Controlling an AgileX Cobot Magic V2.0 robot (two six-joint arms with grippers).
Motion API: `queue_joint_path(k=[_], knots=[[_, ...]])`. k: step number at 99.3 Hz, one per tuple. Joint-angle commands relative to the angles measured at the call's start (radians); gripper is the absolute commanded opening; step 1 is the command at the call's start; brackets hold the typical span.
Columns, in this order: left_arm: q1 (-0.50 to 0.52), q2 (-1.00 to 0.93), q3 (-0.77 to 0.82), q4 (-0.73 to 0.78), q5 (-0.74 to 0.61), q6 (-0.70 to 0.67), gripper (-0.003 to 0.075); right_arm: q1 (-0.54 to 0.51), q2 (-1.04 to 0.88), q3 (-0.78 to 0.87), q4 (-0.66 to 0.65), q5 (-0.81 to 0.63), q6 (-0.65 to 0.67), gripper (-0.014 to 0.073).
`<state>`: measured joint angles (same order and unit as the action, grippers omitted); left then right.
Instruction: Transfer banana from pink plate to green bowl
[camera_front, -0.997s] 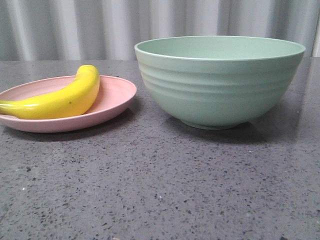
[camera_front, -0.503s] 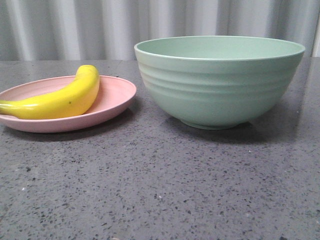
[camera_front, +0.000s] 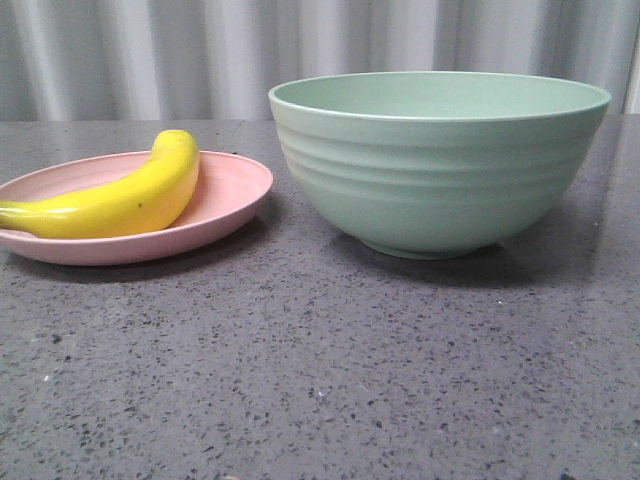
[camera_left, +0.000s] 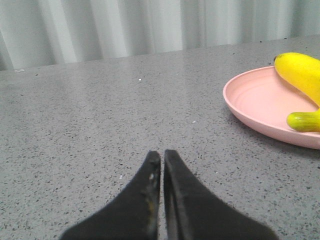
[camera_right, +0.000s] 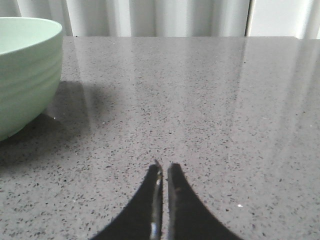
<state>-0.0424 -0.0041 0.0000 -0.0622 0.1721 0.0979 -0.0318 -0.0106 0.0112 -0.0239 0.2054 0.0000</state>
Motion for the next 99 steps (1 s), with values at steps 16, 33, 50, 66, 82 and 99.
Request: queue_joint_path(k=[16,33,50,66,82,99], knots=[[0.005,-0.027,-0.006,-0.131,-0.105,-0.01,-0.002,-0.007,-0.021,0.015,0.048,-0.102,0.0,-0.0071],[0.005,0.002,-0.098,-0.132,-0.054,-0.01,-0.002,-0.007,-0.011,-0.052,0.048,-0.017,0.0,-0.0071],[0.005,0.09,-0.206,-0.128,-0.001,-0.01,-0.002,-0.007,0.054,-0.143,0.082,-0.014,0.0,-0.006],[0.005,0.164,-0.261,-0.134,-0.073,-0.01,-0.002,-0.007,0.139,-0.266,0.082,0.098,0.0,-0.0059],[0.005,0.206,-0.261,-0.134,-0.154,-0.01,-0.002,-0.007,0.241,-0.361,0.087,0.203,0.0,-0.006],[0.005,0.223,-0.261,-0.134,-0.154,-0.01,0.0013,-0.007,0.28,-0.391,0.098,0.186,0.0,-0.0064]])
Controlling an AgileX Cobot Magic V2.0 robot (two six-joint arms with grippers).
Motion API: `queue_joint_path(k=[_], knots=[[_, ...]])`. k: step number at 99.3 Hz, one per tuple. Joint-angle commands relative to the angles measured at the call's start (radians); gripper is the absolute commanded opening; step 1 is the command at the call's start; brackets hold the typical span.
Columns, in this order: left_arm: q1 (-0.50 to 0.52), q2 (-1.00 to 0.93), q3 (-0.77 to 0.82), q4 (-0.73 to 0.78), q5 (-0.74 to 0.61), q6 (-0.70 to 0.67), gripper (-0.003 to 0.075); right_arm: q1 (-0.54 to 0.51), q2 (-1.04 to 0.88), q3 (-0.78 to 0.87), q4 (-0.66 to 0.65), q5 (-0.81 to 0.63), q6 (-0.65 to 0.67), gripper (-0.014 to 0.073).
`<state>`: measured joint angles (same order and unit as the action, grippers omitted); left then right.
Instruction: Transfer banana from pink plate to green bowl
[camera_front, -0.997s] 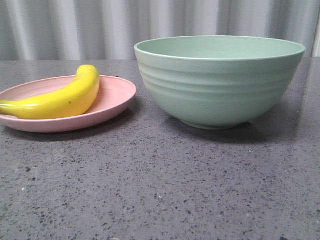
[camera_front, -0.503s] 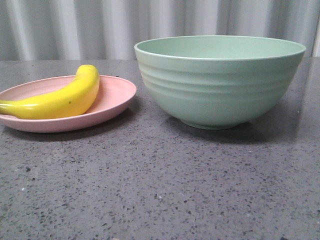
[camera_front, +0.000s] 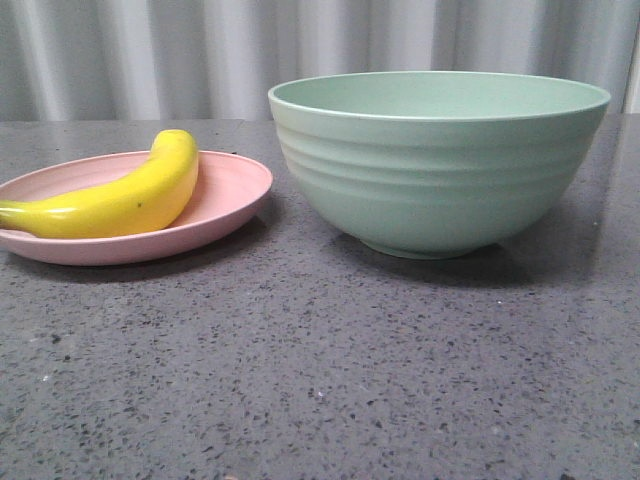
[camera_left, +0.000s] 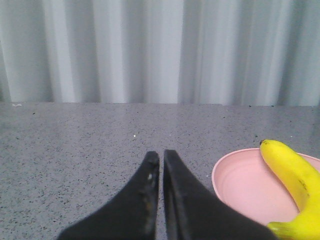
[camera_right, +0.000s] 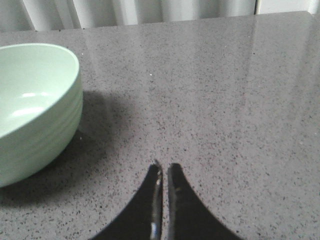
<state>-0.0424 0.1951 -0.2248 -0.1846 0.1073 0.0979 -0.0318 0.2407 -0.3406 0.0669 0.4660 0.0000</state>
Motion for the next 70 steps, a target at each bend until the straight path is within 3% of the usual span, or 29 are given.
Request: queue_joint_path(k=[1,18,23,40,70], knots=[[0.005,0.024,-0.036,-0.011,-0.089,-0.01,0.002,-0.007,0.028,-0.037,0.008,-0.075,0.0,-0.0064],[0.005,0.026,-0.034,-0.014,-0.107,-0.01,0.0349,-0.007,0.031,-0.035,0.008,-0.079,0.0,-0.0064],[0.005,0.026,-0.032,-0.016,-0.107,-0.01,0.0402,-0.007,0.031,-0.035,0.008,-0.081,0.0,-0.0064],[0.005,0.04,-0.045,-0.031,-0.092,-0.01,0.0395,-0.007,0.031,-0.035,0.01,-0.085,0.0,-0.0064],[0.003,0.259,-0.206,-0.033,0.106,-0.002,0.0395,-0.007,0.031,-0.035,0.01,-0.085,0.0,-0.0064]])
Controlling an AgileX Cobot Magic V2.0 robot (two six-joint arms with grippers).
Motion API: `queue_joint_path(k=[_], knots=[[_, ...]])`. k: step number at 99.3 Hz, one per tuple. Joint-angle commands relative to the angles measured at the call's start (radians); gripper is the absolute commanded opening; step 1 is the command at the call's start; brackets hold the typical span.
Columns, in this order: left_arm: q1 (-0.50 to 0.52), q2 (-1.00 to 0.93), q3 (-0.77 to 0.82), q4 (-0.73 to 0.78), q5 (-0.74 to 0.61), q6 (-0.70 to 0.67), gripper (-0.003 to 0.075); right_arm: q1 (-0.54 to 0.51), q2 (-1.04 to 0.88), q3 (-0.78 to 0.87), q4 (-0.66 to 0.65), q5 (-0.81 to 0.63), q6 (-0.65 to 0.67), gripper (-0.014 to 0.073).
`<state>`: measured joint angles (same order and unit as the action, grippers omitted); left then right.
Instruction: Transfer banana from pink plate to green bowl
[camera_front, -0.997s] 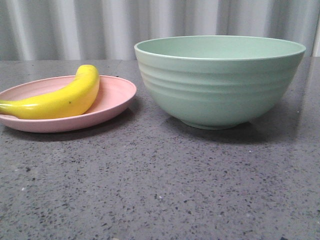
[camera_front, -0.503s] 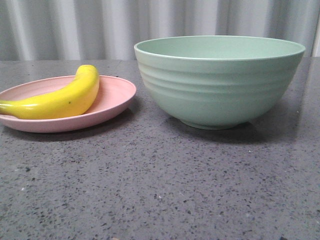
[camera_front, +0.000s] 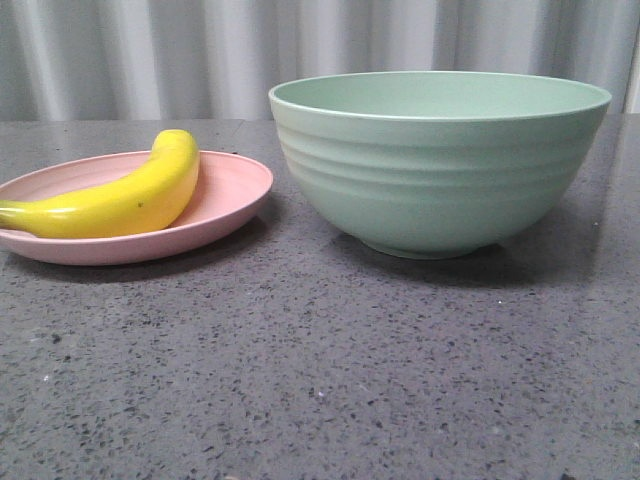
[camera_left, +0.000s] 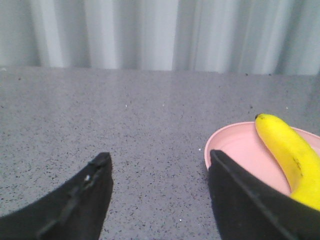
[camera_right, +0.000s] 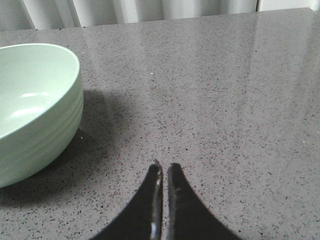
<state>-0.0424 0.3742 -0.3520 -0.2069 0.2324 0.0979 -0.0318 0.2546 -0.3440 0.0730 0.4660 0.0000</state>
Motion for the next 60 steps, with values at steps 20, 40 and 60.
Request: queue_joint_path(k=[20,40,60], knots=[[-0.079,0.255,-0.171,-0.013,0.006,0.023,0.0395,-0.007,0.017,-0.031,0.004,-0.085,0.0,-0.0064],[-0.271,0.433,-0.243,-0.009,-0.003,0.023,0.0395,-0.007,0.017,-0.031,0.004,-0.085,0.0,-0.0064],[-0.446,0.617,-0.32,-0.009,-0.012,0.023,0.0399,-0.007,0.017,-0.031,0.004,-0.085,0.0,-0.0064]])
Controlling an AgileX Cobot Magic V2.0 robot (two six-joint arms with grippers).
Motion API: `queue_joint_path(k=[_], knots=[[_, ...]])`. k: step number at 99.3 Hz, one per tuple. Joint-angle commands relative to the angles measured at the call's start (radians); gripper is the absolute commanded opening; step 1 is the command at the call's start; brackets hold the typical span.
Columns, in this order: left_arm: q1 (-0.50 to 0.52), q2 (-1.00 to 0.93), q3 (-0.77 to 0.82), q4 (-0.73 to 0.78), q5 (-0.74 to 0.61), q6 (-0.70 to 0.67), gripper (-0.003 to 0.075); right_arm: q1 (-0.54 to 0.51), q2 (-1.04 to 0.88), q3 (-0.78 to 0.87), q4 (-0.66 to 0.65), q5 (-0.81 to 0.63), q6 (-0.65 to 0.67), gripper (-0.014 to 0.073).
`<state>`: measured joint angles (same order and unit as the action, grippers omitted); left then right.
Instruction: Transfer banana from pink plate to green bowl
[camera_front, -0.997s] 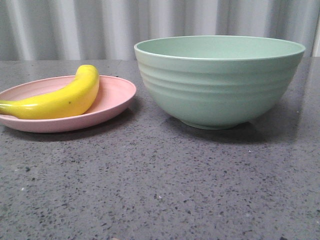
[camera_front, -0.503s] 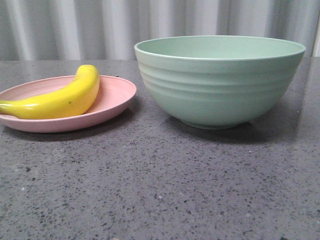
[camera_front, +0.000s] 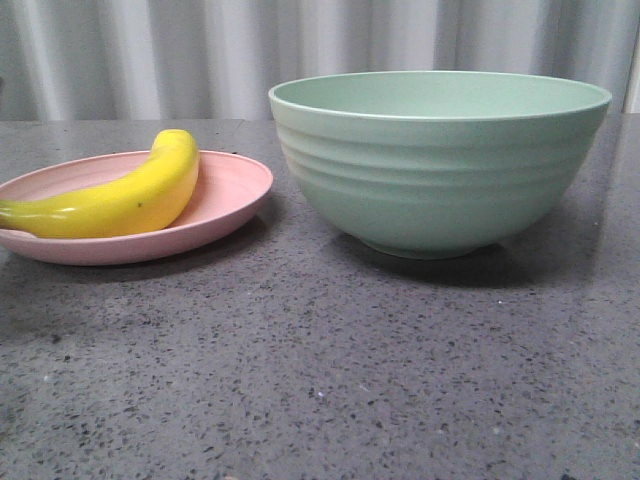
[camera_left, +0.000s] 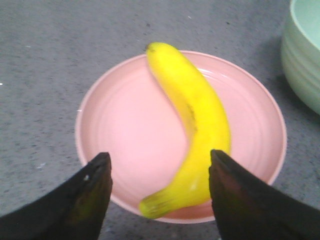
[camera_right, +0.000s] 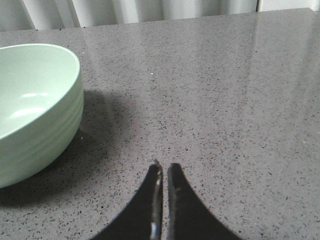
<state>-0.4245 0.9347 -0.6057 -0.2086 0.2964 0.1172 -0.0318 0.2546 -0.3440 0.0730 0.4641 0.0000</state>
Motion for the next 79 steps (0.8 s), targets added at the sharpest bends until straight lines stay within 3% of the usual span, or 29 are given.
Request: queue_joint_path(k=[1,30,79], knots=[[-0.069,0.068,-0.073,-0.007,-0.076,0.004,0.0399,-0.007,0.017,-0.031,0.004,-0.083,0.0,-0.0064],[-0.13,0.327,-0.213,0.01,-0.075,0.006,0.0399,-0.007,0.017,-0.031,0.004,-0.065,0.0,-0.0064],[-0.13,0.443,-0.25,0.019,-0.064,0.006,0.0398,-0.007,0.017,-0.031,0.004,-0.054,0.0,-0.0064]])
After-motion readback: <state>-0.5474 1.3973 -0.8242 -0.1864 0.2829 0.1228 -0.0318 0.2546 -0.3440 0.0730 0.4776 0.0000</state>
